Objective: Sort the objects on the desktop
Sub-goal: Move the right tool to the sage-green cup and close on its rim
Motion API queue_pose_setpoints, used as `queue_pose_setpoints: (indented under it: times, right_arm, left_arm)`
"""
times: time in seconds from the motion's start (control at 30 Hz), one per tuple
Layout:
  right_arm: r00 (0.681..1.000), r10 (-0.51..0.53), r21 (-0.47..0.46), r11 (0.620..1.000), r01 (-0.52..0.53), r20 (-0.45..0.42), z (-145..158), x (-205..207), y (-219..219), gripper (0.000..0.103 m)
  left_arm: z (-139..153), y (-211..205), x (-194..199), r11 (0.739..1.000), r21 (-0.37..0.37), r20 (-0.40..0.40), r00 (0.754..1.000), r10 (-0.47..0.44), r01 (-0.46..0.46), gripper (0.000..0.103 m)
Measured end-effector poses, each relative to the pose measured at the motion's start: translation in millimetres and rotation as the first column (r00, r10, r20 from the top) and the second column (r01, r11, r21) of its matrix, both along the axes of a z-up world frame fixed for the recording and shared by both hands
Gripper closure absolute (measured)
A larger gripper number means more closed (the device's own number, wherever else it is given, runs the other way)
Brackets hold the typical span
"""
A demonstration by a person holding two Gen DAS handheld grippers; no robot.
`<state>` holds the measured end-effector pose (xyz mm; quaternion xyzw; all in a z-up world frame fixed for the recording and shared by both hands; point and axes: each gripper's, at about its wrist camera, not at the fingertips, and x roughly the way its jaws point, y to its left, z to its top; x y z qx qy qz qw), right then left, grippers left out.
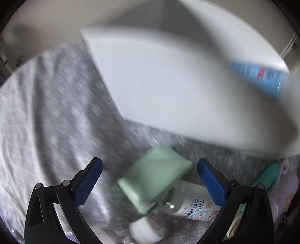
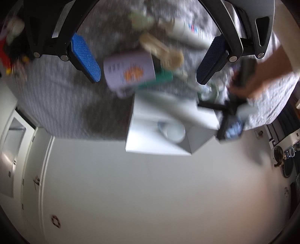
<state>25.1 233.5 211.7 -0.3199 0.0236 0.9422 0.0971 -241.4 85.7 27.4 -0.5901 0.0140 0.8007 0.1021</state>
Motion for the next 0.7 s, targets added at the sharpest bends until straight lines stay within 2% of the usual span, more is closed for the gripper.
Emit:
queue_pose_setpoints:
  times: [0.03,0.07,0.1,0.23,0.3,0.33,0.4,0.43,0.53,0.6,0.63,0.7]
  right_arm:
    - [1.000,0.008,0.004,1.000,-0.008,0.002,5,-9,0,0.000]
    - [1.000,0.025,0.011,1.000,-0.025,0.008,11,-25,0,0.000]
    - [0.999,0.047,0.030,0.998,-0.048,0.025,16,-47,-3,0.000]
    - [0.987,0.144,0.061,0.987,-0.148,0.071,20,-104,-21,0.000]
    - [0.971,0.201,0.052,0.977,-0.209,0.132,13,-138,-34,0.000]
    - [0.958,0.229,0.047,0.970,-0.240,0.173,7,-161,-42,0.000]
    - [0.941,0.271,0.008,0.961,-0.278,0.204,-1,-187,-52,0.000]
    - [0.924,0.306,-0.037,0.951,-0.306,0.231,-6,-207,-60,0.000]
    - [0.884,0.351,-0.082,0.936,-0.343,0.310,-24,-244,-74,0.000]
    - [0.848,0.369,-0.061,0.925,-0.376,0.380,-39,-263,-88,0.000]
    - [0.816,0.386,-0.042,0.911,-0.409,0.431,-50,-273,-99,0.000]
    - [0.784,0.386,-0.004,0.898,-0.439,0.487,-68,-283,-109,0.000]
  left_arm:
    - [-10,4,6,1.000,0.007,0.027,0.999,-0.020,0.020,0.007]
    - [-13,9,18,0.998,-0.038,-0.011,0.999,-0.049,0.048,0.007]
    - [-15,11,31,0.996,-0.052,-0.019,0.997,-0.069,0.068,0.007]
    - [-14,4,83,0.992,0.002,-0.006,0.992,-0.124,0.124,0.009]
    - [-13,-2,108,0.988,0.004,-0.001,0.988,-0.153,0.153,0.009]
    - [-14,-9,119,0.988,0.033,0.006,0.989,-0.149,0.148,0.009]
    - [-13,-19,142,0.987,0.052,-0.018,0.988,-0.152,0.152,0.009]
    - [-12,-23,151,0.987,0.060,-0.031,0.988,-0.149,0.150,0.009]
    - [-8,-41,182,0.984,0.130,-0.056,0.992,-0.113,0.119,0.008]
    - [-11,-53,196,0.980,0.182,-0.038,0.996,-0.080,0.085,0.008]
    - [-13,-59,203,0.977,0.203,-0.022,0.997,-0.068,0.071,0.008]
    - [-14,-64,212,0.976,0.205,-0.019,0.997,-0.069,0.071,0.008]
